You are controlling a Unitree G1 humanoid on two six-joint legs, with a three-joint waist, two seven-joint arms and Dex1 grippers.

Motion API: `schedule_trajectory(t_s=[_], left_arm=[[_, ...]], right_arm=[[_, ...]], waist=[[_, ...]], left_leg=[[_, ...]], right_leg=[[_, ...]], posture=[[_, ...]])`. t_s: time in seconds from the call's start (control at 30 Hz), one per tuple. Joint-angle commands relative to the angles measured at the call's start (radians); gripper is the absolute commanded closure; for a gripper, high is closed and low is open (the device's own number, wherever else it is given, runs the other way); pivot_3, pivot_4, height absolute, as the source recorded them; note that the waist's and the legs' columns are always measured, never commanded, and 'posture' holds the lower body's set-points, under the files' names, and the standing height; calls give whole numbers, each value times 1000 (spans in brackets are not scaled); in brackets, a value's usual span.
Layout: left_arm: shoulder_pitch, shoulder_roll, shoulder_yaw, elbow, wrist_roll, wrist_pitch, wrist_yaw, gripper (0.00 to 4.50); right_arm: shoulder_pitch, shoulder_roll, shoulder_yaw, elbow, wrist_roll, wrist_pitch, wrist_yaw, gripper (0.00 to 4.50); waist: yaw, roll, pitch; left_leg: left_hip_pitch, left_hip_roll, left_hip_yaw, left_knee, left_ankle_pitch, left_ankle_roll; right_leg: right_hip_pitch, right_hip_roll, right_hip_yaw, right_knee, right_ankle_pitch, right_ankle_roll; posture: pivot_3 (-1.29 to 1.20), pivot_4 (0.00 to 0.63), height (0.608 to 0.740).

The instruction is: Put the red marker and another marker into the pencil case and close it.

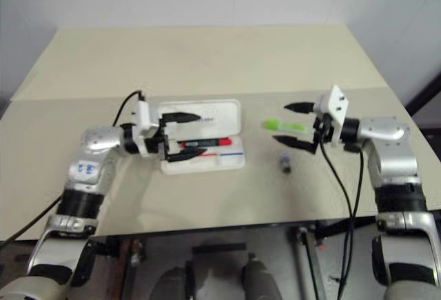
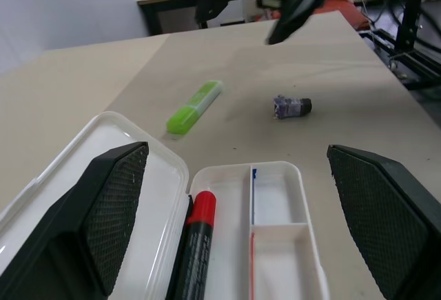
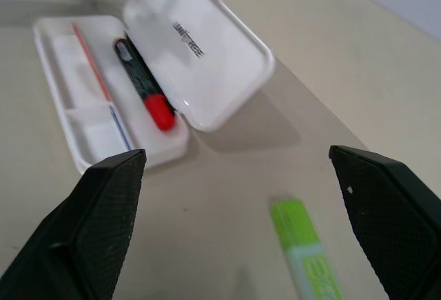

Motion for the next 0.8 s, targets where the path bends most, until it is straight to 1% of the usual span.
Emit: schedule_trajectory(t_s=[0.03, 0.17, 0.33, 0.47, 0.6, 0.7, 0.8], left_arm=[[89, 101, 104, -181, -100, 99, -9, 42], [196, 219, 183, -288, -148, 168, -16, 42], [307, 319, 292, -363, -185, 210, -18, 42], [353, 350, 342, -404, -200, 229, 1, 42], [375, 354, 362, -439, -210, 243, 21, 42], [409, 353, 381, -497, -220, 267, 47, 42], [431, 359, 398, -517, -226, 281, 58, 42]], right_arm=[[-142, 19, 37, 265, -76, -70, 77, 0], [-265, 58, 67, 512, -154, -146, 105, 0], [-342, 95, 83, 676, -245, -208, 67, 0], [-379, 124, 85, 737, -308, -238, -2, 0], [-403, 146, 80, 767, -353, -240, -67, 0], [-434, 167, 85, 786, -395, -217, -155, 0], [-450, 176, 87, 796, -428, -203, -195, 0]], waist=[[-9, 0, 0], [-28, 1, 1], [-45, 1, 1], [-50, 2, 1], [-58, 2, 1], [-67, 2, 1], [-76, 2, 1]], left_leg=[[0, 0, 0, 1, 0, 0], [0, 0, 1, -2, 0, 1], [0, 0, 1, -1, 0, 1], [0, 0, 1, -1, 0, 1], [0, 0, 1, -1, 0, 0], [0, 0, 1, -2, 0, 0], [0, 0, 1, -3, 0, 0]], right_leg=[[0, 0, 0, 0, 0, 0], [0, -1, 0, 0, 0, 0], [0, -1, 0, 0, 0, 0], [0, -1, 0, 0, 0, 0], [0, -1, 0, 1, 0, 0], [0, -1, 0, 1, 0, 0], [0, -2, 0, 0, 0, 0]], posture=[[0, 150, 740], [0, 150, 740], [0, 150, 740], [0, 150, 740], [0, 150, 740], [0, 150, 740], [0, 150, 740]])
